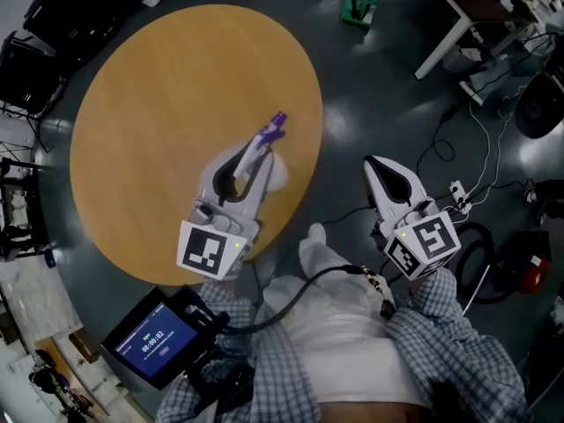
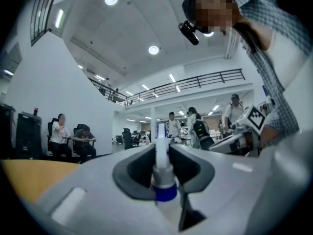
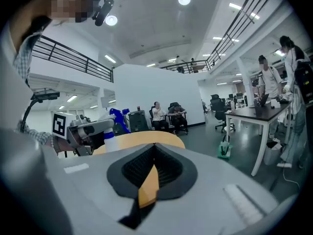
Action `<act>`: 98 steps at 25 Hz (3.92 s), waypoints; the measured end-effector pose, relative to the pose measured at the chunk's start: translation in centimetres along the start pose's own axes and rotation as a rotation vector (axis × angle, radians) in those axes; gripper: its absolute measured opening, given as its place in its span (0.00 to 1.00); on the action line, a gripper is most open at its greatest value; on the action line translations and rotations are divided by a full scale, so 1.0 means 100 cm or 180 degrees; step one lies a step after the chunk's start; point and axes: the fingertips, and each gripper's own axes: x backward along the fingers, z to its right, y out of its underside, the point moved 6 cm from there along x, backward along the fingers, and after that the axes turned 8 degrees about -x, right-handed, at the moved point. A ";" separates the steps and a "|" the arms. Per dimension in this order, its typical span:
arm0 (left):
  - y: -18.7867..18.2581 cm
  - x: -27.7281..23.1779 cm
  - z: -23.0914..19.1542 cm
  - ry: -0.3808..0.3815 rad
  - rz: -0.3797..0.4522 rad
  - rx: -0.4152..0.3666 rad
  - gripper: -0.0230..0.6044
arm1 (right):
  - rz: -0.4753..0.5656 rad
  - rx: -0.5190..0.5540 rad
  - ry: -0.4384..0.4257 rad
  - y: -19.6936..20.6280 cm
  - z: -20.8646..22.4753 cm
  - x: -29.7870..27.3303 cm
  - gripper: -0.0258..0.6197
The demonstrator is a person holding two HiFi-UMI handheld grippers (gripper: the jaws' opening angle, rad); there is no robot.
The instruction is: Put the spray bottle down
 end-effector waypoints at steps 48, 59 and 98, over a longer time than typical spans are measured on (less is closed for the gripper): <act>0.050 -0.024 -0.028 0.0207 -0.0276 0.0014 0.55 | -0.0210 -0.0110 -0.0054 0.010 0.029 -0.049 0.04; 0.007 0.064 -0.013 -0.0141 0.0004 -0.0115 0.04 | -0.0038 0.0024 -0.0179 0.006 -0.039 -0.015 0.04; -0.018 0.163 0.030 0.0295 0.0049 -0.0086 0.04 | 0.0324 0.0127 -0.0009 0.025 -0.145 0.043 0.04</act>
